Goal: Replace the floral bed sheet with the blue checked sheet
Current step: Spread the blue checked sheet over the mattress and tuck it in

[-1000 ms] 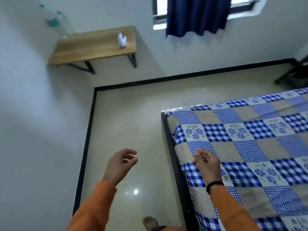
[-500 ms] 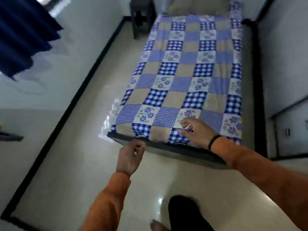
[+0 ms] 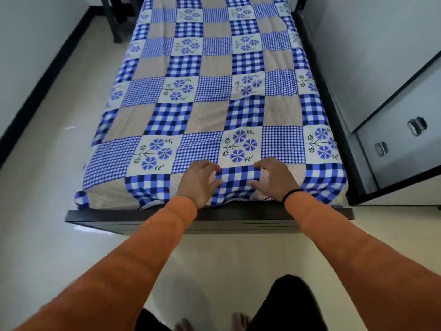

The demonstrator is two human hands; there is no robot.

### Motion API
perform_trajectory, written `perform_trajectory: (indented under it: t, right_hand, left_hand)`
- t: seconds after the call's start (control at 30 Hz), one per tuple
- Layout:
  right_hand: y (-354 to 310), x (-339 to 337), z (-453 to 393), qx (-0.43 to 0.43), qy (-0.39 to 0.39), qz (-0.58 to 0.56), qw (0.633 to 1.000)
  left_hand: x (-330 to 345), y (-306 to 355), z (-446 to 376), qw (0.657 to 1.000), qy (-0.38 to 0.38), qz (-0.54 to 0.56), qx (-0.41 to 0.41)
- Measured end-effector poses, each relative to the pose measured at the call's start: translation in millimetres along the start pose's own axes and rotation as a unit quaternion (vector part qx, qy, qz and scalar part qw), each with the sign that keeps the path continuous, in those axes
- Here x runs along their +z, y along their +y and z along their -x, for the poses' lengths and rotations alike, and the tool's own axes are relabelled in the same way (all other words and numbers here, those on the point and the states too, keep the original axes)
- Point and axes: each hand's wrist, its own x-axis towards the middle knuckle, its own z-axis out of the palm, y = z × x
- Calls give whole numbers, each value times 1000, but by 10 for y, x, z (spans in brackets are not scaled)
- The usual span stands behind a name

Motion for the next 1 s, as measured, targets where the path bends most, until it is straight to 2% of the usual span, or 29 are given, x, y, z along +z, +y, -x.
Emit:
perform_trajectory:
  t: [0.07,0.13,0.23,0.3,0.43,0.6,0.83,1.0]
  right_hand:
    - [216,406,-145,-17,11,42,999]
    - [414,778,-233,-58,105,61,991]
    - [638,1196,-306,-125,260,31,957]
    - [755,1374,-347,-157,314,40,936]
    - [845,1516,-390,-209,362,72,906]
    - [841,1601,-327,-264,397,66,877]
    - [746,1631,-320,-249,431,87,863]
    - [635,1716,-339,-209,435,42,875]
  left_hand:
    - [403,-259,-106,998,-10,-28,48]
    - [728,-505,-148,993,15,-77,91]
    - [1141,-804,-134,976,153,-45,148]
    - [1354,-879,-135,956,228,-30,181]
    - [1548,-933,-154,934,299,-23,193]
    - [1521,-930,-151,927,311,-16,211]
    - [1531,-887,-144,927,316,-16,200]
    - [1525,-903,-122,924,320,-35,208]
